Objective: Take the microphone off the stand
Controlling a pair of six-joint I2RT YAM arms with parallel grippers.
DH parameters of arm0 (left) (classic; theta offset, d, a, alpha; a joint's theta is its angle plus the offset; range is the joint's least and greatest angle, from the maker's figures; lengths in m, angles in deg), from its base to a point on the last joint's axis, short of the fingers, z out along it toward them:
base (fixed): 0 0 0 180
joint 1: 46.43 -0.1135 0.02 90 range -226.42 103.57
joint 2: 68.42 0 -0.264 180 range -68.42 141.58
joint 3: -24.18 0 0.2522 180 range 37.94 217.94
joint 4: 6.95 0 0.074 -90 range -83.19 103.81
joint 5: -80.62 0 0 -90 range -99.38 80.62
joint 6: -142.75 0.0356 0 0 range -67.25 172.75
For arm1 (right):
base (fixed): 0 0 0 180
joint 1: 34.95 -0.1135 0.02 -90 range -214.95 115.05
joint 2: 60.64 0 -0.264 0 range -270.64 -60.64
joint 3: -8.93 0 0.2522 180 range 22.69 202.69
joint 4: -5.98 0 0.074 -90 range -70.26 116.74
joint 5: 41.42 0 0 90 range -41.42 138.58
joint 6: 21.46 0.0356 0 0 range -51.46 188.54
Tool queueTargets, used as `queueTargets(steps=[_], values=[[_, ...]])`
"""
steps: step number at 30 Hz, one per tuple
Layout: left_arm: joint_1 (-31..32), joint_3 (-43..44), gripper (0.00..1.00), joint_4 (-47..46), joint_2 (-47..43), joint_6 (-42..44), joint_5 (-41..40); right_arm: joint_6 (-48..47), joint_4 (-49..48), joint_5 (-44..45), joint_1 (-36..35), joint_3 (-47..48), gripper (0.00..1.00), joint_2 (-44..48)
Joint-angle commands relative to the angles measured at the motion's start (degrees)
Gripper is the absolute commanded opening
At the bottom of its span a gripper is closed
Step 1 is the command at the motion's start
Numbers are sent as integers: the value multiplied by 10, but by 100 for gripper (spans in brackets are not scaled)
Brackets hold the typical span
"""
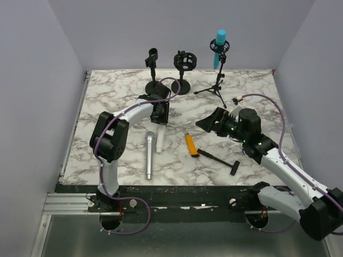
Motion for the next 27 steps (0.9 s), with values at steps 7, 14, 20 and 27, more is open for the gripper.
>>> queueTargets(steps=[7,14,20,27], values=[[5,11,34,-9,14,1,44,-25,60,48,-1,36,100,27],[9,12,34,-7,34,10,30,-29,66,77,-1,12,100,71],[9,18,6,-27,3,16,55,-49,92,79,-1,43,100,62],[19,-8,0,-48,-95,28,135,-50,79,94,-1,32,100,59]])
